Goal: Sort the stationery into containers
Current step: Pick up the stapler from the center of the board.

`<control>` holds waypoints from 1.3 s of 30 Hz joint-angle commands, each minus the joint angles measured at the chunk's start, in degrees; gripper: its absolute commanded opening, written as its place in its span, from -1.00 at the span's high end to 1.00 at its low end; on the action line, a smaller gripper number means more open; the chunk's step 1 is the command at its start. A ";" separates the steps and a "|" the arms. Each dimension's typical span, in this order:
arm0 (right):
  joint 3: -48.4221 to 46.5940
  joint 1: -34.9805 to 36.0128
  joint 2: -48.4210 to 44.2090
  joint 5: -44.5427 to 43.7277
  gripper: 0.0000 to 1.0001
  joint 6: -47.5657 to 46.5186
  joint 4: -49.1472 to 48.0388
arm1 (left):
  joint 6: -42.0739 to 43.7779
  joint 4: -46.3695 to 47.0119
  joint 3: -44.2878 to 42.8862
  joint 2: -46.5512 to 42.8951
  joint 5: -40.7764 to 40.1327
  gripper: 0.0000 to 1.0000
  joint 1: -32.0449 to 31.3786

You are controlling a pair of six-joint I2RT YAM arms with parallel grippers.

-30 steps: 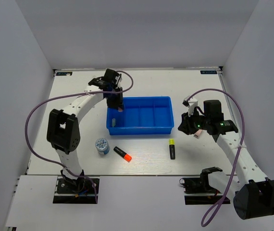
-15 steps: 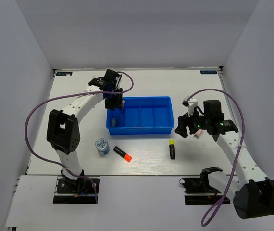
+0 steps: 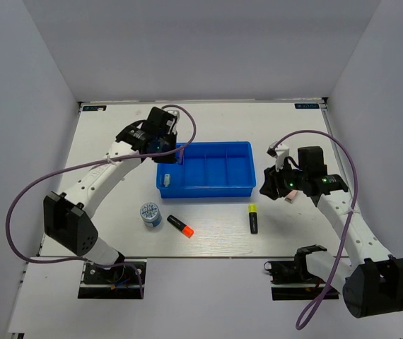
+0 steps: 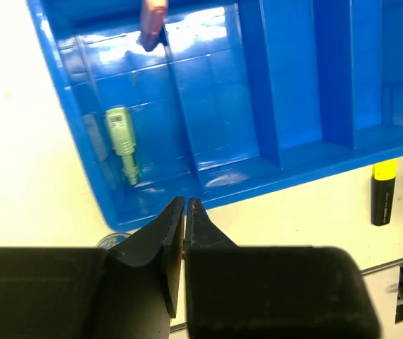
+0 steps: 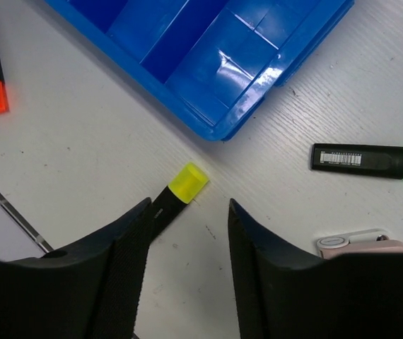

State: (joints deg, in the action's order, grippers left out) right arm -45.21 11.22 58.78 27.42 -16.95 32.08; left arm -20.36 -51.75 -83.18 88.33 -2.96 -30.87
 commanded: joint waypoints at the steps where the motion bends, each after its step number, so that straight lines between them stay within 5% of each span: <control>1: 0.30 -0.32 0.01 -0.61 -0.04 -0.01 -0.61 | 0.32 -0.90 1.26 -2.63 -1.35 0.64 0.55; 6: -0.31 -0.15 1.33 -5.88 -0.21 0.69 -0.26 | -0.47 -0.20 6.87 -9.04 1.20 0.45 0.55; 7: -0.66 -0.06 1.77 -8.41 -0.29 0.95 -0.78 | -0.21 0.15 9.41 -11.75 1.73 -0.01 0.46; 9: -1.19 -0.24 2.65 -15.24 -0.40 2.26 0.44 | 0.67 0.86 15.19 -16.32 1.65 -0.51 0.29; 12: -1.20 -0.24 4.49 -22.02 -0.49 3.06 0.53 | 2.69 2.52 23.80 -25.21 -1.07 -0.91 0.29; 20: -5.41 -1.20 16.35 -35.50 -0.49 8.33 2.37 | 5.42 5.07 37.64 -42.44 -5.56 -0.96 1.43; 28: -3.22 -2.26 15.66 -45.42 -0.34 12.90 -0.26 | 6.21 8.24 44.06 -50.01 -6.88 -0.96 1.52; 39: -6.90 -2.87 28.99 -42.99 -0.23 27.32 4.75 | 6.12 8.50 45.12 -51.16 -5.56 -0.96 1.52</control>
State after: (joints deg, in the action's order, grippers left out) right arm -49.06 8.54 84.09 -16.05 4.47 34.79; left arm -14.79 -44.51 -38.72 37.69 -8.54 -29.69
